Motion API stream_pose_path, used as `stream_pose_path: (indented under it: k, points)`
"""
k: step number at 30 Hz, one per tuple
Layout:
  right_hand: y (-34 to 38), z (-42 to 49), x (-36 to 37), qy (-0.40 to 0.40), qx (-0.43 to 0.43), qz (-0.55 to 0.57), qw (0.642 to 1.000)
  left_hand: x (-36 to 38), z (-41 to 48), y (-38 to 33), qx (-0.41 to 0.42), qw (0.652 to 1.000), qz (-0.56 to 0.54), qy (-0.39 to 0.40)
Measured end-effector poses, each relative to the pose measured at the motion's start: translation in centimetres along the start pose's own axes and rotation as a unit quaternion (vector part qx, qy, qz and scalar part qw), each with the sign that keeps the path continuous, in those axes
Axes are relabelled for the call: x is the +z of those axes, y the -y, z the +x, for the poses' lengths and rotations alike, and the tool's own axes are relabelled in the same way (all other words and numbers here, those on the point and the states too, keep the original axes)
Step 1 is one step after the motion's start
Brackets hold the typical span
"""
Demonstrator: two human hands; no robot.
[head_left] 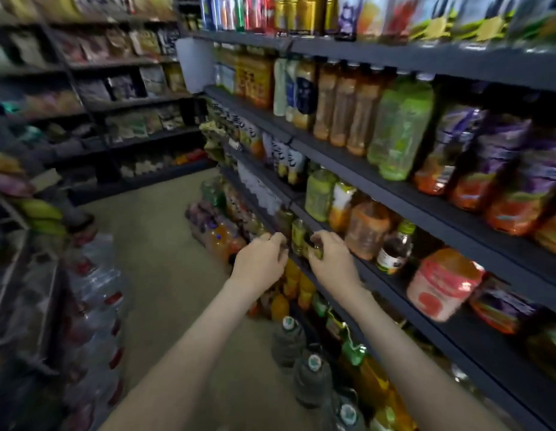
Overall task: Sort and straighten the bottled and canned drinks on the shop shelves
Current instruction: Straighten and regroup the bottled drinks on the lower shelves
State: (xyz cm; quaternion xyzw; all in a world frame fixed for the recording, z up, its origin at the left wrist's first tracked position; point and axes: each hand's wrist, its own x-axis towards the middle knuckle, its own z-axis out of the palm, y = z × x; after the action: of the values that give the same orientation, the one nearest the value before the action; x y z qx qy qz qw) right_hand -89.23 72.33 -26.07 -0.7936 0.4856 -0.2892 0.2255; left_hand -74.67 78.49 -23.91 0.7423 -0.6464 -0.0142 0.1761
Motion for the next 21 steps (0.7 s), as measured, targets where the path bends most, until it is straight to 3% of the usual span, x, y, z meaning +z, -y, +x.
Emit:
stream_pose_path:
  k: [9, 21]
  points:
    - [5.6, 21.1, 12.9, -0.064, 0.127, 0.039, 0.989, -1.6, 18.5, 18.7, 0.07, 0.997, 0.002, 0.034]
    - [4.2, 40.3, 22.5, -0.121, 0.194, 0.044, 0.972, 2.4, 39.6, 29.9, 0.132, 0.986, 0.023, 0.099]
